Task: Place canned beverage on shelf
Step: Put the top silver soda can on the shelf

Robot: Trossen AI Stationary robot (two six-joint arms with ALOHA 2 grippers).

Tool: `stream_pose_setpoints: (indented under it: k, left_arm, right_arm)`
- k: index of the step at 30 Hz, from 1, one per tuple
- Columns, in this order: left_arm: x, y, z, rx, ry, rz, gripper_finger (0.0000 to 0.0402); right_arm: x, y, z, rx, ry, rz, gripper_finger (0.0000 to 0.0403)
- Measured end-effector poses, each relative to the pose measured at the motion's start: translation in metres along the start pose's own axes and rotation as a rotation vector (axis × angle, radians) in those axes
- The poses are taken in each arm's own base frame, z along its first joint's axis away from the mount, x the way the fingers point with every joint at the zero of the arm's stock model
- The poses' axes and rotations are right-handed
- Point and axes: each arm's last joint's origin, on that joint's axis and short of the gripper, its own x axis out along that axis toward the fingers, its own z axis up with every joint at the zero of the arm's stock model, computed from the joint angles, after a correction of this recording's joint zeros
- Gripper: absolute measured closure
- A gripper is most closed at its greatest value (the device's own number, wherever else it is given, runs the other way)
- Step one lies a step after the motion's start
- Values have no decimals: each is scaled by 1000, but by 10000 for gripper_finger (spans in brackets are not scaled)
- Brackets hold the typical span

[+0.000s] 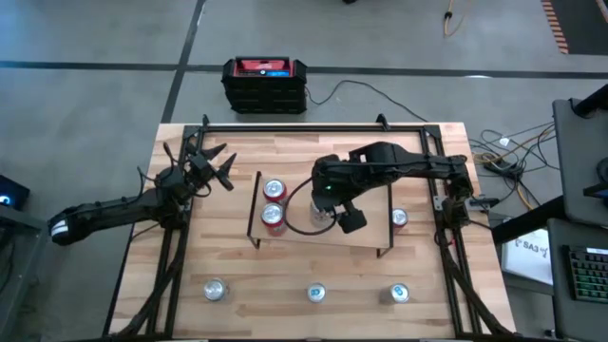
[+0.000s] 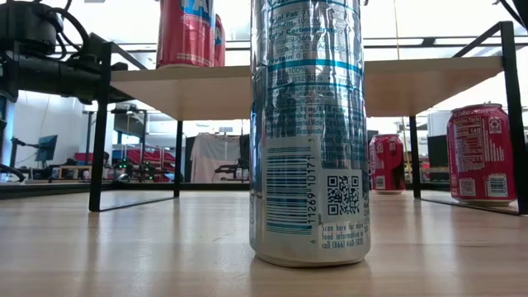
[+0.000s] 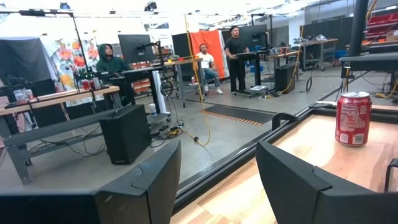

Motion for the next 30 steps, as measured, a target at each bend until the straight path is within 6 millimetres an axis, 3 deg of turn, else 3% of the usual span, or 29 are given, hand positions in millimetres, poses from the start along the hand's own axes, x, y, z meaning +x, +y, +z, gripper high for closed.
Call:
stream_pose_setpoints:
  k: [9,17,21,27,30]
  left_arm:
    - [0,0,0,0,-1,0,207]
    - [0,0,0,0,0,0,207]
    - [0,0,0,0,0,0,207]
    - [0,0,0,0,0,0,207]
    - [0,0,0,0,0,0,207]
  right_arm:
    - [-11,13,-5,158,23,3,30]
    - [-35,23,-10,433,-21,-293,30]
    - [-29,38,-7,584,-36,-344,30]
    - [-3,60,-10,811,6,-394,30]
    - [-3,69,-17,895,-3,-412,34]
